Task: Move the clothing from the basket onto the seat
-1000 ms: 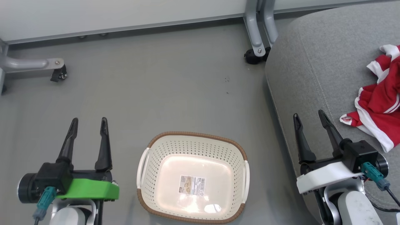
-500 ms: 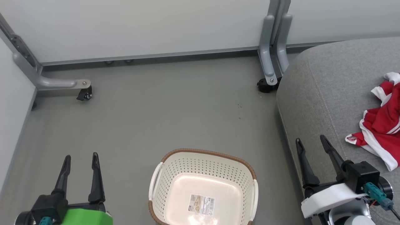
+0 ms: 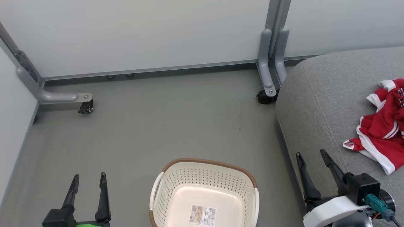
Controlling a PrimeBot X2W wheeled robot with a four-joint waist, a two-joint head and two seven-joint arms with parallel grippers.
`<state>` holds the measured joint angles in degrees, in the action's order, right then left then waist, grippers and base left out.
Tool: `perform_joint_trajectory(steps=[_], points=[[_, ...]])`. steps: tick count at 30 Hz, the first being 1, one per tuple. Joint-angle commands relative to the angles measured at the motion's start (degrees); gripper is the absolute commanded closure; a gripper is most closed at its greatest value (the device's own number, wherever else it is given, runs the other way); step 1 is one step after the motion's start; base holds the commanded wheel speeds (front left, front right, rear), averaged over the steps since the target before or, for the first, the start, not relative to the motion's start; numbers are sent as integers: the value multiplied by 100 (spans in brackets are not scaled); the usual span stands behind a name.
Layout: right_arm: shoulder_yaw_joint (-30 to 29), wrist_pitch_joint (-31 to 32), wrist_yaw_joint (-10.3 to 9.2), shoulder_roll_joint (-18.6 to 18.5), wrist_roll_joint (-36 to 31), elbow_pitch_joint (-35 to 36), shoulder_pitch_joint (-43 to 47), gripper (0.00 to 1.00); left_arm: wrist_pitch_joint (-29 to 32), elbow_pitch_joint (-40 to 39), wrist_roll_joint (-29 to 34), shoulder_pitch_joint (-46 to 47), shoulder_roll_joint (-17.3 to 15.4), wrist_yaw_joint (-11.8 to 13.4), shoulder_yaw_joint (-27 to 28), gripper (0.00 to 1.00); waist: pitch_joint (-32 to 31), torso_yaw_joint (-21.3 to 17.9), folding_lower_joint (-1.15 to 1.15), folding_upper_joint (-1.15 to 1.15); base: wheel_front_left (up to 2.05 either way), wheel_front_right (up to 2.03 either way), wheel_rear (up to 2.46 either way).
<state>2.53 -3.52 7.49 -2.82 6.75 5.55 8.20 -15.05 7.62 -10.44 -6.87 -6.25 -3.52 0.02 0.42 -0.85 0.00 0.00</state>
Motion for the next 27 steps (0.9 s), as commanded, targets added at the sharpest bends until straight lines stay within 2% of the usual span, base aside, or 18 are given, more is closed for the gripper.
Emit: perform_joint_trajectory(steps=[1, 27], points=[[8, 21, 0, -14, 14, 30, 84, 0, -17, 24, 36, -83, 14, -21, 33, 0, 4, -4, 0, 0, 0, 0, 0], [28, -58, 0, -14, 78, -19, -73, 0, -16, 169, 239, 115, 130, -190, 215, 0, 168, -12, 0, 0, 0, 0, 0]])
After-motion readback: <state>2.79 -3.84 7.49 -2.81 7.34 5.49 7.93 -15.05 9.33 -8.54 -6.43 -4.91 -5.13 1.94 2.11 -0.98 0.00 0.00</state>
